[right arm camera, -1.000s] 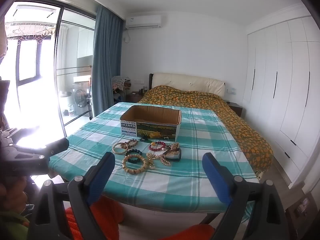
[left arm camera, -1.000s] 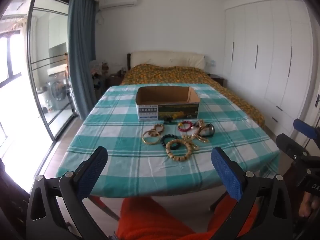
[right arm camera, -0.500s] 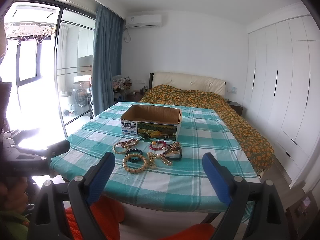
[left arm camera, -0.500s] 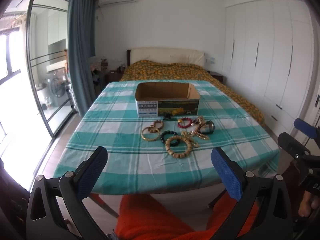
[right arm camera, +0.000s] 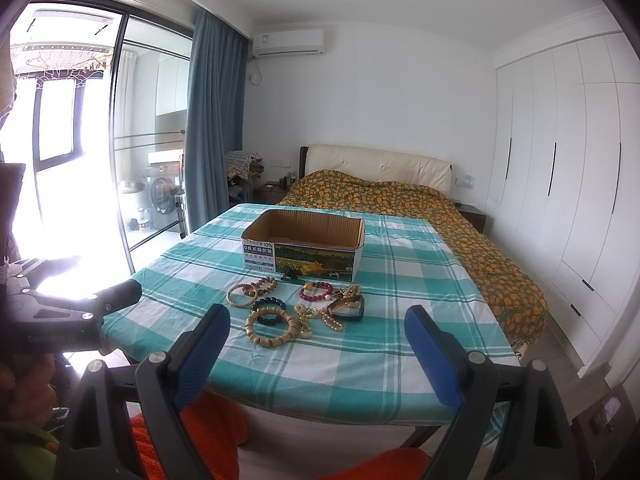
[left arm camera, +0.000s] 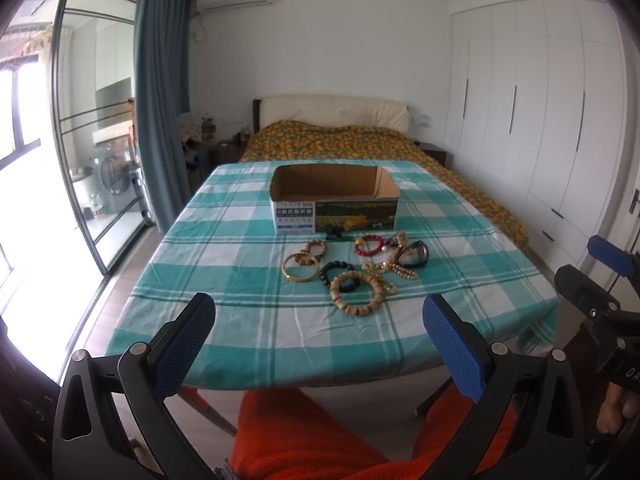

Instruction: Organize jewelry

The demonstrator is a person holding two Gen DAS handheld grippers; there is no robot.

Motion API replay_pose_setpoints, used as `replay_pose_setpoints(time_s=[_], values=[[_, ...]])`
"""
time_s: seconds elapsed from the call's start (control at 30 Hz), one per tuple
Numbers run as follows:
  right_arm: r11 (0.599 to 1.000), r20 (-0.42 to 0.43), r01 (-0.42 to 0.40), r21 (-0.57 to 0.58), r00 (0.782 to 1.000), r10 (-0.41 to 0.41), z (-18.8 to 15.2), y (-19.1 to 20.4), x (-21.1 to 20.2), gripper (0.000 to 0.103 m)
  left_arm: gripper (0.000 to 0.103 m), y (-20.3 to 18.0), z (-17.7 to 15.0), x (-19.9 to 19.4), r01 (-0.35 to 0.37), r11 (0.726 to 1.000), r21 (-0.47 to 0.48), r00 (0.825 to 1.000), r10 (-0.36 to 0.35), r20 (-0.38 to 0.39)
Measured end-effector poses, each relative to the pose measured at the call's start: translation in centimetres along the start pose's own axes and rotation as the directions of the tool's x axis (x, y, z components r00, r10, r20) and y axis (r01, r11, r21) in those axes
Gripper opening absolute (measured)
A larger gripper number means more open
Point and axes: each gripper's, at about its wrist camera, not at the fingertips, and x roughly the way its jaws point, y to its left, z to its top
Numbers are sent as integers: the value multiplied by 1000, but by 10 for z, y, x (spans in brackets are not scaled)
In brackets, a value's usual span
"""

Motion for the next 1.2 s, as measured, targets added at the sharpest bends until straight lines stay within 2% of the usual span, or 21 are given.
replay_pose_setpoints(time_s=[1.2], values=[[1000, -2, 0, -1, 1000, 0, -3, 0, 2, 91, 103, 1, 1, 2, 1, 1000, -9, 1000, -1, -17]])
